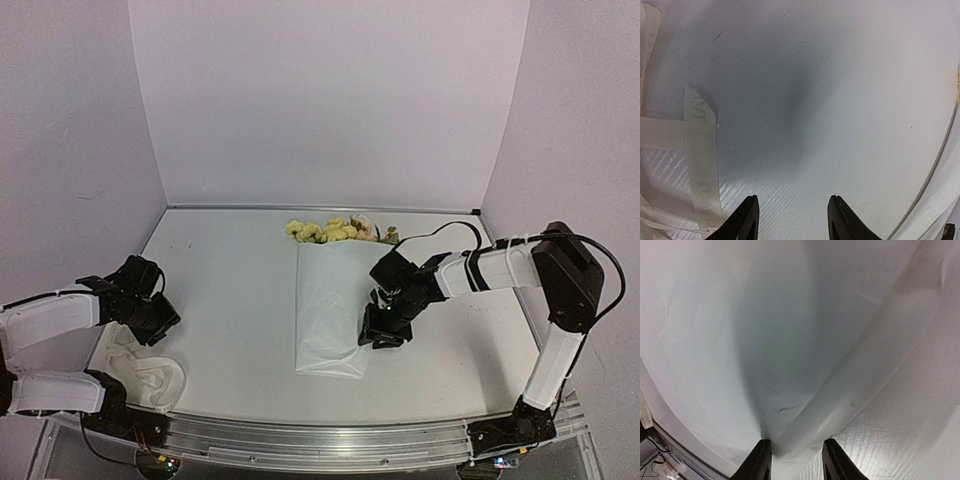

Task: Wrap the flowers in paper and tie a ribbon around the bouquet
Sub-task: Move the folded bouquet to the center of the board.

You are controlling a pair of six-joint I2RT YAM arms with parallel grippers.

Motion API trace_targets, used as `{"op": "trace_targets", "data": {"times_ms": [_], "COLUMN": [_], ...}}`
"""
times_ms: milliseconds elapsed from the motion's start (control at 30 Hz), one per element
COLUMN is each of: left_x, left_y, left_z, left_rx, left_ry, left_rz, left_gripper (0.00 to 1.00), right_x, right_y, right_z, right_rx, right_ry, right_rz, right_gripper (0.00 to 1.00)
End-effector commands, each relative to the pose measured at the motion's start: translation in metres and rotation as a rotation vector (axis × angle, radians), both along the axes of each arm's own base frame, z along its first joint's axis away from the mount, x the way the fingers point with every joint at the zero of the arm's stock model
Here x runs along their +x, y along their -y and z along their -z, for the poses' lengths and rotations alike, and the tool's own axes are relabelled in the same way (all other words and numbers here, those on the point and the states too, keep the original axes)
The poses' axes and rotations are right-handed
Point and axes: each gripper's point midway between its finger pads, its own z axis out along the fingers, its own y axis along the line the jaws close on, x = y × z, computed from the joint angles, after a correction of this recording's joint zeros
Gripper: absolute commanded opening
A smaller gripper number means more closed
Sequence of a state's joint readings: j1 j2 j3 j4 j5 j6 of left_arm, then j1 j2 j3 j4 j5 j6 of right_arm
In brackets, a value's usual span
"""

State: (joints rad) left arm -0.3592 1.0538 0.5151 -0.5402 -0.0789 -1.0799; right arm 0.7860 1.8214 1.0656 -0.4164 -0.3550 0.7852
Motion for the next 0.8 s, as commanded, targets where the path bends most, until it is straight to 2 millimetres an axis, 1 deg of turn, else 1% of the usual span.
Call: {"op": "trace_targets", "data": {"times_ms": [0,200,333,533,667,767], "left_x": [0.000,0.001,0.003,-0.001,-0.007,-0.015], "left_y": [0.004,0.006,0.007,0.005,-0.002,-0.009], "left_z": [0.001,0.002,0.001,0.004,0.008,0.012], "left_rx": [-0.021,-0.027,-0.031,-0.024,0.016,0.052], "left_ry": [0.004,0.000,0.002,-0.012,-0.049,-0.091], "left_rz": [0.000,0.006,0.012,0.006,-0.010,-0.025], "left_gripper": [0.49,0.49,0.49,0.49,0.51,0.52], "right_x": [0.007,0.019,0.028,0.044,0.051,0.048], "right_y": [0.002,0.006,0.004,0.002,0.003,0.001], "right_z": [0.007,0.011,0.008,0.005,0.000,-0.008], "right_rx": [0.004,0.012,0.018,0.018,0.022,0.045], "right_ry": [0.003,-0.007,0.001,0.008,0.008,0.004], "right_rz": [-0.026,-0.014,-0.022,-0.035,-0.046,-0.055], "right_gripper": [0.35,0.32,0.30,0.26,0.27,0.35]}}
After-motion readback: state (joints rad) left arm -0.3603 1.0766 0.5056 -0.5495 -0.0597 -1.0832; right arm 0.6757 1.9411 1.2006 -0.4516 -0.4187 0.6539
